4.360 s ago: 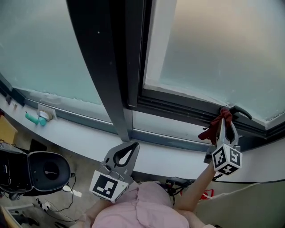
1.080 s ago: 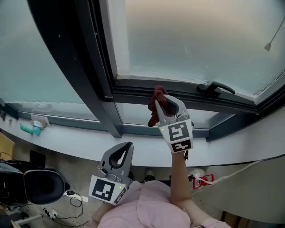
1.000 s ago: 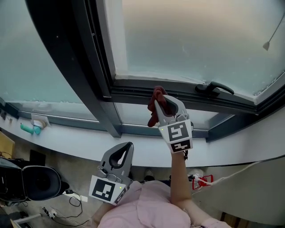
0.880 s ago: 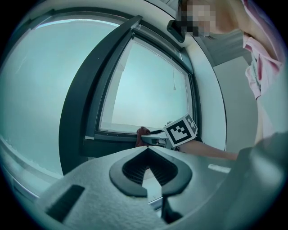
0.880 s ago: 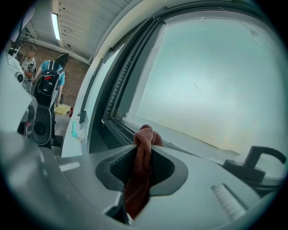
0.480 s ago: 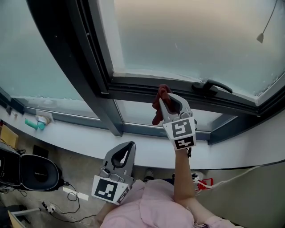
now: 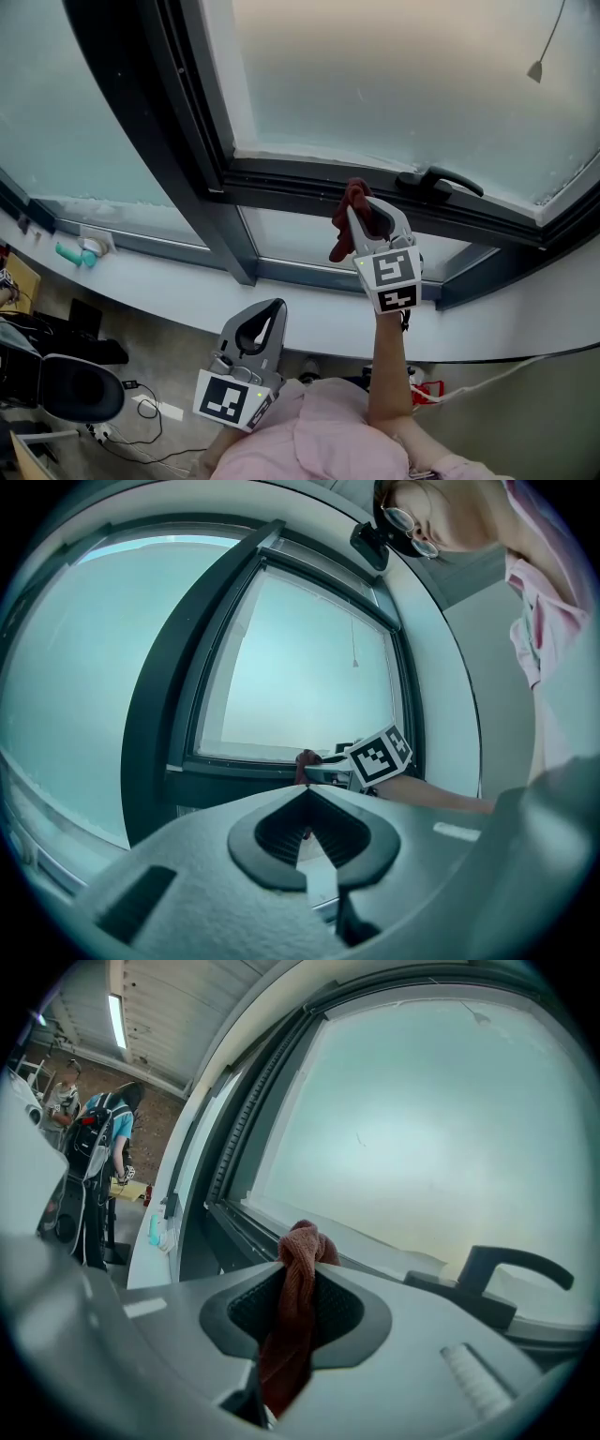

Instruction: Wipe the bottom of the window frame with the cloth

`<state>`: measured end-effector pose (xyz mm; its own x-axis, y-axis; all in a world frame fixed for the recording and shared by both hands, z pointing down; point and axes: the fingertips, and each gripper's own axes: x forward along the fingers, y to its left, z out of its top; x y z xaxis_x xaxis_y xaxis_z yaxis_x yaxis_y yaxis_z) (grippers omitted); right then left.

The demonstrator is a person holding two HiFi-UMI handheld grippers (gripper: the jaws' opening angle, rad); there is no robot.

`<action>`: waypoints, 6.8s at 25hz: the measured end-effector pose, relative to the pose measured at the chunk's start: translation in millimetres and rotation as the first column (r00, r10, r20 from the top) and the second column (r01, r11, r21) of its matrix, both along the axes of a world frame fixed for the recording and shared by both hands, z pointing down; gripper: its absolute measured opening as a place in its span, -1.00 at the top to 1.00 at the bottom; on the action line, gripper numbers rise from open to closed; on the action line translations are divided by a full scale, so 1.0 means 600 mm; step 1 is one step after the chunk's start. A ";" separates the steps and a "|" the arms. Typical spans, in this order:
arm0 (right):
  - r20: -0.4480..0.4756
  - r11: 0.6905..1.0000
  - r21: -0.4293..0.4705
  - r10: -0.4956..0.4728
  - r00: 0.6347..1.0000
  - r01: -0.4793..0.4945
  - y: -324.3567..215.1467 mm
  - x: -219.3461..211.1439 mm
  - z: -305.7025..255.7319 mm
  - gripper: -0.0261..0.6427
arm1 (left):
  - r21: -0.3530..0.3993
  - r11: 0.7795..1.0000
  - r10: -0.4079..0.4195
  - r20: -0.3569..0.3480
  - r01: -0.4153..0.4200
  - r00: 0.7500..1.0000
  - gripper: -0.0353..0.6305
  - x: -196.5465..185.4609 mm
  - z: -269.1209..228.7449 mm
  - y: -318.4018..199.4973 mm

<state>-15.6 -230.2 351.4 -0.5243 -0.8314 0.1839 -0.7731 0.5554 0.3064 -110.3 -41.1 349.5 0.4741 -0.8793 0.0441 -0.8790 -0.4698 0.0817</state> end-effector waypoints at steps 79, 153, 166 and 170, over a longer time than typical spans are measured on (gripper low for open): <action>0.236 0.985 -0.117 -0.099 0.967 0.129 0.057 -0.269 0.030 0.69 | 0.017 0.999 0.028 -0.028 -0.028 0.999 0.90 -0.207 -0.017 -0.004; 0.214 0.988 -0.135 0.097 0.972 -0.069 -0.035 -0.277 0.093 0.72 | 0.009 1.000 -0.011 -0.014 0.011 1.000 0.90 -0.361 -0.002 -0.036; 0.219 0.988 -0.118 0.122 0.968 -0.098 -0.031 -0.223 0.088 0.72 | 0.006 1.000 0.019 0.002 -0.019 1.000 0.90 -0.326 -0.003 -0.057; 0.205 0.987 -0.122 0.127 0.970 -0.103 -0.030 -0.184 0.087 0.72 | -0.002 0.998 0.057 -0.001 -0.057 0.998 0.90 -0.279 -0.004 -0.067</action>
